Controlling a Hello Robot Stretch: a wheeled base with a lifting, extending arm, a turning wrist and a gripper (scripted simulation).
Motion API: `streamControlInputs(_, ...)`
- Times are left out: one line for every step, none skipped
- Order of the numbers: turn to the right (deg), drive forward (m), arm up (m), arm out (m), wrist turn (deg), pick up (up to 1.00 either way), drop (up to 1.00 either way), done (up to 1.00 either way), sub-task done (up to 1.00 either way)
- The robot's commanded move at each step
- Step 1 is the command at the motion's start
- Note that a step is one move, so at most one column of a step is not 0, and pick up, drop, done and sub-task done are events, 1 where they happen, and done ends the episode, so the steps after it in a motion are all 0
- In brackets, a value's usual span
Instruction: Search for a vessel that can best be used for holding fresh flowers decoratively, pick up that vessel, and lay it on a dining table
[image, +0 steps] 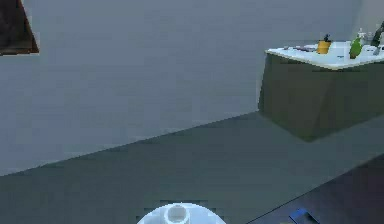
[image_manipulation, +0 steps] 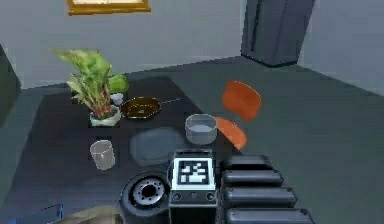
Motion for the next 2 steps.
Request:
streamControlInputs(-42.0,0.0,0.0,0.0,0.0,0.0,0.0,0.0,0.0)
streamControlInputs(30.0,0.0,0.0,0.0,0.0,0.0,0.0,0.0,0.0)
